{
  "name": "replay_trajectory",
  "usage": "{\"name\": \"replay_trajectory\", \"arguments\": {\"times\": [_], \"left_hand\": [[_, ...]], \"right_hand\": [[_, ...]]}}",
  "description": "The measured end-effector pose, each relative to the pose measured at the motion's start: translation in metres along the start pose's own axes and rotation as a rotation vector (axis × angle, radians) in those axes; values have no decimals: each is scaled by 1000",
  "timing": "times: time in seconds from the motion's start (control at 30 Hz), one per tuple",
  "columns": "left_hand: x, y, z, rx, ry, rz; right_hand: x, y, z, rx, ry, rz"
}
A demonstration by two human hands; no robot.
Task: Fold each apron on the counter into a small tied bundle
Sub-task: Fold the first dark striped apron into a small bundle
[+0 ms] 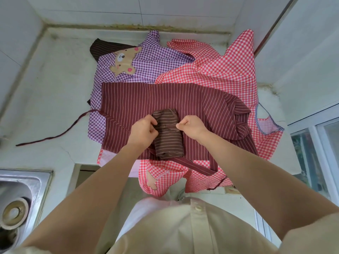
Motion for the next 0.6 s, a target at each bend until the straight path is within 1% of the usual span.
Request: {"name": "replay_trajectory", "arguments": {"times": [0.07, 0.1, 0.17, 0.2, 0.23, 0.3, 0.4, 0.5, 0.6], "left_hand": [[2, -1, -1, 8, -125, -163], [1, -4, -1, 46, -201, -265], [-1, -9, 3, 170, -438, -441], [-3, -12, 6, 212, -567, -509], [-6, -17, 8, 219, -656, -543], [-9, -22, 12, 172, -736, -527], [-16, -33, 12, 82, -881, -441], [-33, -41, 8, 103, -943, -269], [-65, -47, 1, 170, -1004, -107]], "right_hand": [[-4, 1, 3, 24, 78, 37], [-5, -1, 6, 51, 127, 72], [-6, -4, 13, 91, 217, 130], [-7, -4, 17, 90, 242, 126], [-8, -6, 20, 83, 269, 110], [-4, -11, 22, 78, 350, 78], [1, -22, 15, 70, 488, 30], [4, -37, -4, 38, 600, -46], [1, -55, -31, -32, 719, -125]]}}
Point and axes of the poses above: each hand's wrist, its own y-axis towards the middle knuckle, its own z-axis out of the palm, x = y × z, the point moved 1 cm from there along y, towards the middle knuckle, and after that the axes turned 6 degrees about -z, right-handed, at the moved point
